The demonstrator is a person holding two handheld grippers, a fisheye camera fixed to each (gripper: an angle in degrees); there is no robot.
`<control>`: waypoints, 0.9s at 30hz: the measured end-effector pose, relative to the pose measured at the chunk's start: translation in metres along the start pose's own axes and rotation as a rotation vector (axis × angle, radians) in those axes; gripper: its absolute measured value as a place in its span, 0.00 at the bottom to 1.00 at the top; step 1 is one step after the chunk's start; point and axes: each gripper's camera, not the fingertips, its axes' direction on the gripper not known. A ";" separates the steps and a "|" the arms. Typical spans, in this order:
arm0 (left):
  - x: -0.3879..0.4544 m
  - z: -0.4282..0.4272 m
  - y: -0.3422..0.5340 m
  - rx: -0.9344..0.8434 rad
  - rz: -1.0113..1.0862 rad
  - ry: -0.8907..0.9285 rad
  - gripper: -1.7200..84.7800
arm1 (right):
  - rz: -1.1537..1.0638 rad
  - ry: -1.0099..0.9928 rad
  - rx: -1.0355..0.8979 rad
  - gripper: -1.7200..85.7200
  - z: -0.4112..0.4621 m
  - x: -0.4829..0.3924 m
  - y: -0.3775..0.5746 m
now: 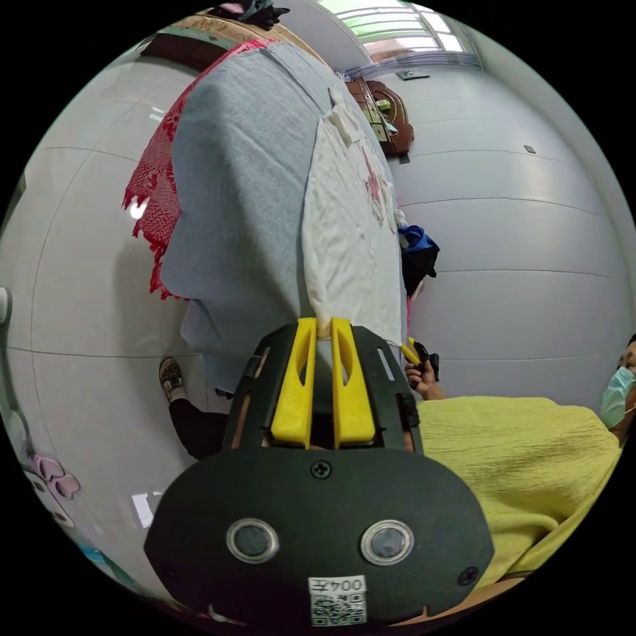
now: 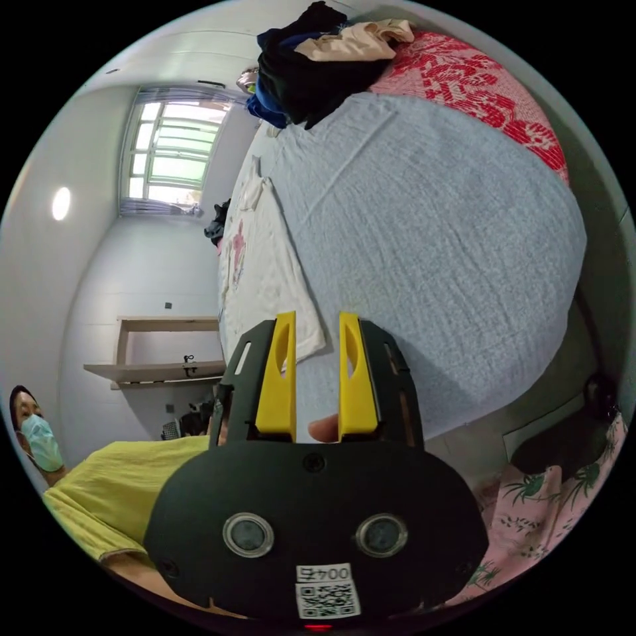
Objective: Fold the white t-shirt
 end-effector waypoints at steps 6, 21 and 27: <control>0.005 0.001 0.001 -0.012 -0.017 0.031 0.04 | -0.040 -0.066 -0.049 0.13 -0.015 -0.002 0.015; 0.017 -0.009 0.013 0.000 -0.003 0.116 0.05 | -0.023 -0.020 -0.027 0.02 -0.042 -0.048 0.044; 0.009 -0.032 0.032 0.076 -0.036 0.226 0.05 | 0.026 -0.156 0.154 0.02 -0.082 -0.082 0.063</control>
